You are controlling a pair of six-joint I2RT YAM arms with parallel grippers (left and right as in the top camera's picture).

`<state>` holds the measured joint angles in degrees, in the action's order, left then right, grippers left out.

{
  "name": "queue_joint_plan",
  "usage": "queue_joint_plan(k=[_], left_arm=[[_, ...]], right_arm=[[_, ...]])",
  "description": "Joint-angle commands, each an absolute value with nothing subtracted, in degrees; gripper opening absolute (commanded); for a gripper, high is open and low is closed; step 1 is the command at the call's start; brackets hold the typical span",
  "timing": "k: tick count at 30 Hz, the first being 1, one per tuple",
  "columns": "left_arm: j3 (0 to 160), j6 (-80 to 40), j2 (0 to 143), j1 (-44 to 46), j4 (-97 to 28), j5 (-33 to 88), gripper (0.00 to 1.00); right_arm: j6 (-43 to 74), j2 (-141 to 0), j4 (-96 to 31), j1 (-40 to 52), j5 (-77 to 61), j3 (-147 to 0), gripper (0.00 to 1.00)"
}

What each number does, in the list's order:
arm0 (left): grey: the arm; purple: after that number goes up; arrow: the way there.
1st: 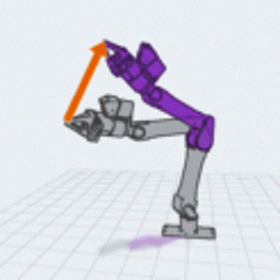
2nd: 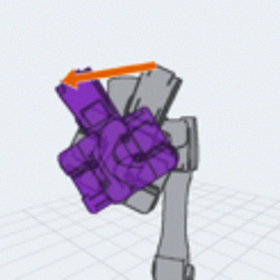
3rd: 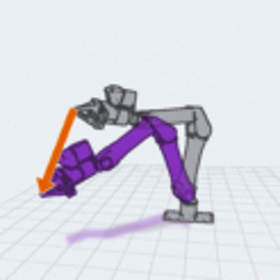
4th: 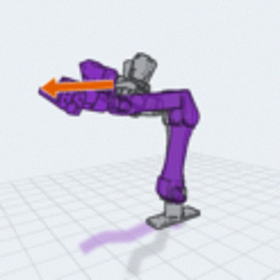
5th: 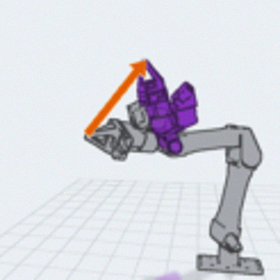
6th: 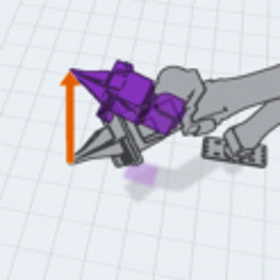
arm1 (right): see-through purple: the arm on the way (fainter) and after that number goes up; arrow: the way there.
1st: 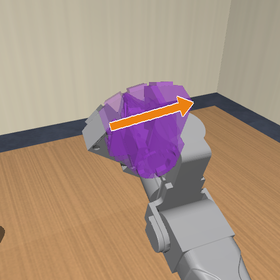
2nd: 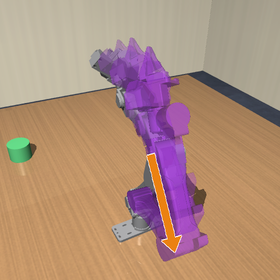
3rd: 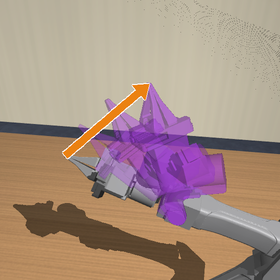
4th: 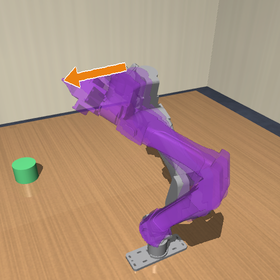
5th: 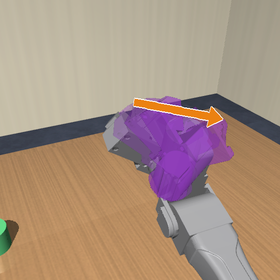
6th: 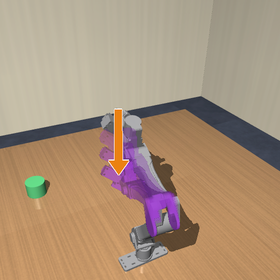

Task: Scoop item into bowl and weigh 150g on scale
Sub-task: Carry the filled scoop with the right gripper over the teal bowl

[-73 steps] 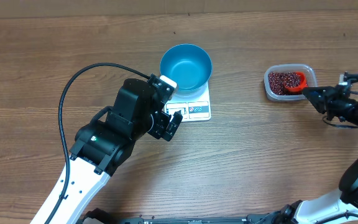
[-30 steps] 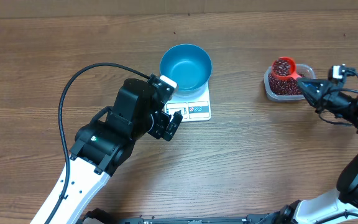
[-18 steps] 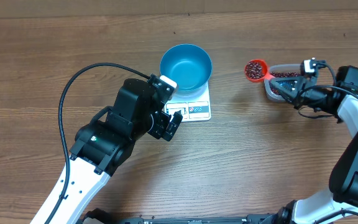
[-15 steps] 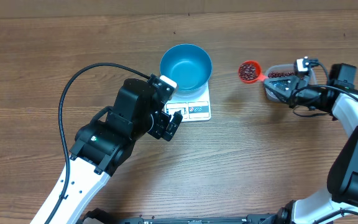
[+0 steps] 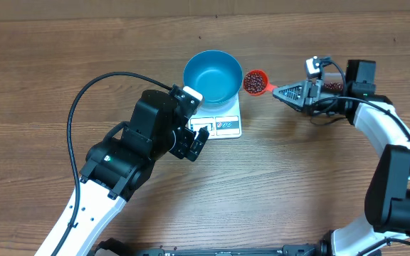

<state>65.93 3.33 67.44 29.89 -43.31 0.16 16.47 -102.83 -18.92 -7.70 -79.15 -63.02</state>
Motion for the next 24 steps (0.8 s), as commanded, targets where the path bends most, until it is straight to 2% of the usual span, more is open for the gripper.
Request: queue_joint_plan(k=[1,15,24], left_arm=[[67.00,2.59,67.11,29.61,-43.31,-0.43,0.99],[67.00,2.59,67.11,29.61,-43.31,-0.43,1.00],[67.00,2.59,67.11,29.61,-43.31,-0.43,0.99]], right_arm=[[23.77,-103.11,-15.07,-5.58,-78.24,-63.72,0.04],[33.89,-103.11,-3.42,1.67,-68.25,-63.72,0.04],[31.03,-103.11,0.16,5.28,-54.81,-63.72,0.04]])
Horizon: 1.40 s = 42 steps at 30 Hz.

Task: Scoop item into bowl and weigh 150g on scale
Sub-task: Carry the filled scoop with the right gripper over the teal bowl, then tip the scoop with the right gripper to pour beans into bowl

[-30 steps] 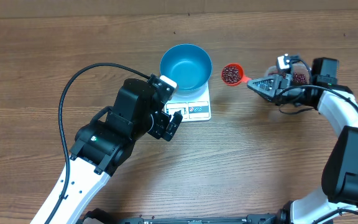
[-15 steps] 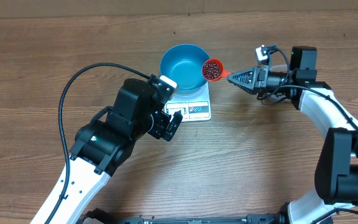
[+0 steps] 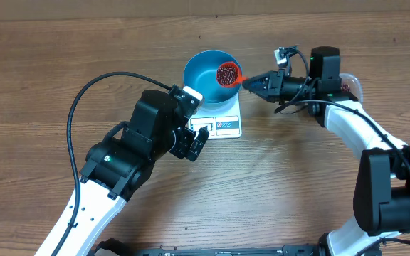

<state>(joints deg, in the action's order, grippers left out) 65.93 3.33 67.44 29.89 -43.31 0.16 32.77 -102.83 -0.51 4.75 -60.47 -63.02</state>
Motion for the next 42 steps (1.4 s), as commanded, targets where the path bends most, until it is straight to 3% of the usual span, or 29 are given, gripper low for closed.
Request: queue_joint_plan(k=[1,18,28,42], left_arm=[[67.00,2.59,67.11,29.61,-43.31,-0.43,1.00],[67.00,2.59,67.11,29.61,-43.31,-0.40,0.99],[67.00,2.59,67.11,29.61,-43.31,-0.43,0.99],[67.00,2.59,67.11,29.61,-43.31,-0.43,1.00]], right_arm=[[28.21,-103.11,0.16,5.80,-52.53,-63.72,0.04],[2.44,-103.11,0.19,6.44,-50.65,-63.72,0.04],[1.32,-103.11,2.61,6.61,-54.02,-63.72,0.04],[-14.04,-103.11,3.46,12.51,-49.17,-63.70,0.04]])
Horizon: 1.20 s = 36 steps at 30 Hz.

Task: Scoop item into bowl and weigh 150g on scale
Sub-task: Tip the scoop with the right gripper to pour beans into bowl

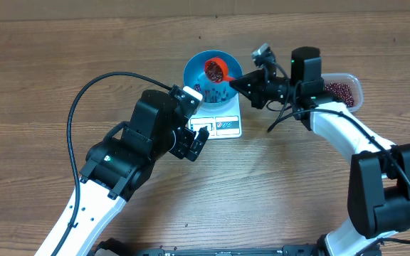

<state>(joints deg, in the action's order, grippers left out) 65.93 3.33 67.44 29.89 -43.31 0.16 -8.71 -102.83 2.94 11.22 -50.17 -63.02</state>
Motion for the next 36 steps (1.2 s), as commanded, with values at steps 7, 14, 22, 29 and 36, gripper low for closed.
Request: queue_joint_plan(k=[7,14,22,29,36], left_arm=[[67.00,2.59,67.11,29.61,-43.31,-0.43,0.99],[67.00,2.59,67.11,29.61,-43.31,-0.40,1.00],[67.00,2.59,67.11,29.61,-43.31,-0.43,1.00],[67.00,2.59,67.11,29.61,-43.31,-0.43,1.00],[67.00,2.59,67.11,29.61,-43.31,-0.43,1.00]], right_arm=[[-15.57,-103.11,3.40,12.69,-45.84,-63.70,0.04],[-21.74,-103.11,3.38,12.69,-45.87,-63.72,0.04],[-31.97,-103.11,3.40,12.69,-45.89,-63.72,0.04],[-41.89,-103.11,3.38,12.67,-45.84,-63.72,0.04],[-48.10,-103.11,3.33,12.62,-44.66,-63.70,0.04]])
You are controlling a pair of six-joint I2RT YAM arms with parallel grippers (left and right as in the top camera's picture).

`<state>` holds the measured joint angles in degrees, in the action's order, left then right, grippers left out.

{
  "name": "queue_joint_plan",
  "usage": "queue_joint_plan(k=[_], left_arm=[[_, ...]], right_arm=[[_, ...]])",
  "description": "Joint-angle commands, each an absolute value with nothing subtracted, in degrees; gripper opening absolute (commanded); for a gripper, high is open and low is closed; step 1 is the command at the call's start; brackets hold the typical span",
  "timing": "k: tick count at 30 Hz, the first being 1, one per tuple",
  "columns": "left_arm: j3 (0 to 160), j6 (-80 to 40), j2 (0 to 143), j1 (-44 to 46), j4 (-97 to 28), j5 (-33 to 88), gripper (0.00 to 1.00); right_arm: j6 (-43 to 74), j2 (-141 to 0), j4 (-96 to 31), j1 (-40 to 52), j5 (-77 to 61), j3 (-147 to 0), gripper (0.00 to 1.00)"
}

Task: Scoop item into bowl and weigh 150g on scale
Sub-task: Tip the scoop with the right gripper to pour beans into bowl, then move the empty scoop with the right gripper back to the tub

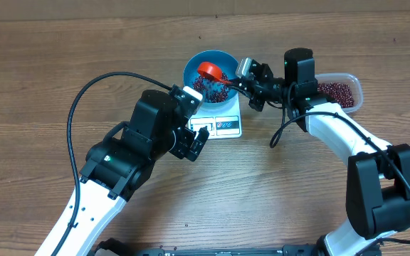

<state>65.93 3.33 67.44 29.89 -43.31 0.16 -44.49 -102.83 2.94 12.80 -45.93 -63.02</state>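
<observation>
A blue bowl [195, 65] stands on the white scale [223, 125] near the table's far middle, with dark red beans [211, 88] in its bottom. My right gripper [242, 80] is shut on the handle of a red scoop [208, 70], which is tipped over inside the bowl. My left gripper [198, 140] hovers at the scale's front left corner; its fingers are small and dark here, and I cannot tell whether they are open. The scale's display is partly hidden behind the left wrist.
A clear tub [339, 92] holding more red beans sits to the right of the scale, behind the right arm. The left arm's black cable [84, 96] loops over the table on the left.
The scoop has tipped further over in the bowl, and more beans lie in the bowl's bottom. The right wrist has rolled and moved slightly left. The left arm has stayed still.
The right gripper first held the scoop full of beans beside the bowl's right rim. It then had the scoop over the bowl, level and full. Later the scoop was tilted with a few beans in the bowl, and now it is overturned with a pile of beans below.
</observation>
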Motion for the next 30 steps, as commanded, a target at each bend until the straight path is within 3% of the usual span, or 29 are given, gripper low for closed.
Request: queue_joint_plan(k=[1,8,16,23,30], left_arm=[[67.00,2.59,67.11,29.61,-43.31,-0.43,0.99],[67.00,2.59,67.11,29.61,-43.31,-0.43,1.00],[67.00,2.59,67.11,29.61,-43.31,-0.43,1.00],[67.00,2.59,67.11,29.61,-43.31,-0.43,1.00],[67.00,2.59,67.11,29.61,-43.31,-0.43,0.99]], right_arm=[[-48.12,-103.11,3.22,12.62,-44.14,-63.72,0.04],[-47.75,-103.09,3.33,12.56,-43.46,-63.72,0.04],[-27.42,-97.45,4.51,9.56,-43.57,-63.79,0.04],[-23.94,-88.71,-1.74,7.94,-43.59,-63.79,0.04],[-9.74,-84.53,-3.60,7.25,-45.45,-63.79,0.04]])
